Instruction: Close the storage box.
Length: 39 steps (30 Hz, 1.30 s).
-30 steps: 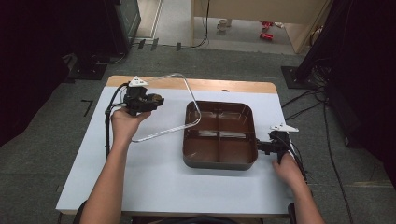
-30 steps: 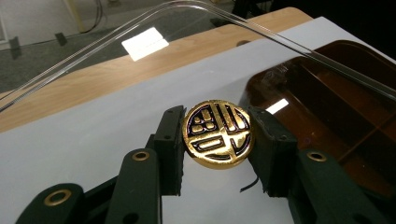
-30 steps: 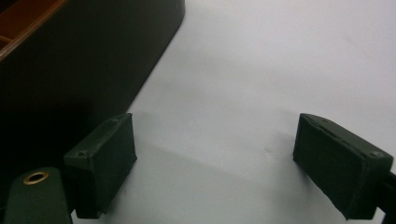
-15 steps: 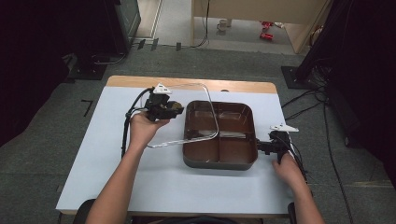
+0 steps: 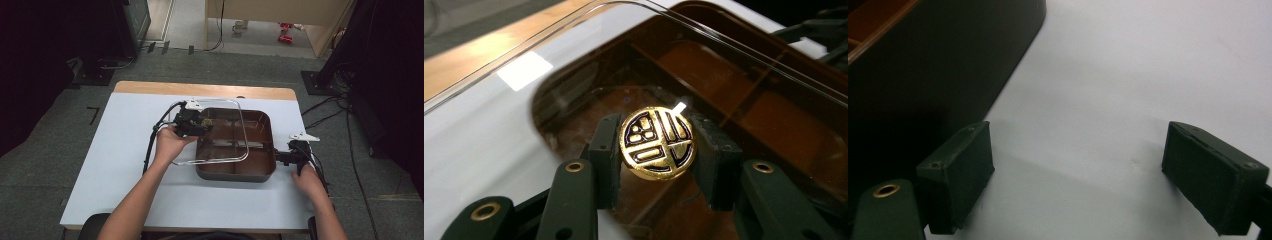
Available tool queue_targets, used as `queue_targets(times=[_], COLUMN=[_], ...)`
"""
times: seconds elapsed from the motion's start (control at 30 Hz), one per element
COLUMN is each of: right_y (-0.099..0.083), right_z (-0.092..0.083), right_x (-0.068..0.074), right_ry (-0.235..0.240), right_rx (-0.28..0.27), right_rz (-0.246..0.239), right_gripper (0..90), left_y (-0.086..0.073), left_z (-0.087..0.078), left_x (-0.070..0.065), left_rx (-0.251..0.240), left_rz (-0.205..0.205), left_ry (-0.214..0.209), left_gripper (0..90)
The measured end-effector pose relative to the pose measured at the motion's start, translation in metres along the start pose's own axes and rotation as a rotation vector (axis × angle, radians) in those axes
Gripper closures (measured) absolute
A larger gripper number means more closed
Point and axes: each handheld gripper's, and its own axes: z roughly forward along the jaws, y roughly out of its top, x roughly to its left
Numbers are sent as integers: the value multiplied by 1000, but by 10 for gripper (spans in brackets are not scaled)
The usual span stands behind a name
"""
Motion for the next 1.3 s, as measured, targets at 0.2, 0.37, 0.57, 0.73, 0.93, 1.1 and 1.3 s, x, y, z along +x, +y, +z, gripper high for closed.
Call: queue_targets(times=[0.2,0.37,0.57,0.73,0.93,1.1,1.3], right_y=[0,0,0,0,0,0,0], right_z=[0,0,0,0,0,0,0], right_x=[0,0,0,0,0,0,0], right_ry=[0,0,-1,-1,0,0,-1], right_rx=[0,1,0,0,2,3,3], right_rz=[0,2,-1,1,-1,1,1], right_gripper=[127,127,127,127,127,127,127], left_y=[3,11,18,20,20,20,18], left_z=[11,23,38,53,63,70,70], left_x=[-12,-25,-39,-51,-58,-64,-64], left_rx=[10,16,34,54,61,72,80], left_rz=[14,43,73,102,98,93,77], left_ry=[-18,-35,-27,-7,-15,-14,-20], left_gripper=[594,594,594,594,593,593,592])
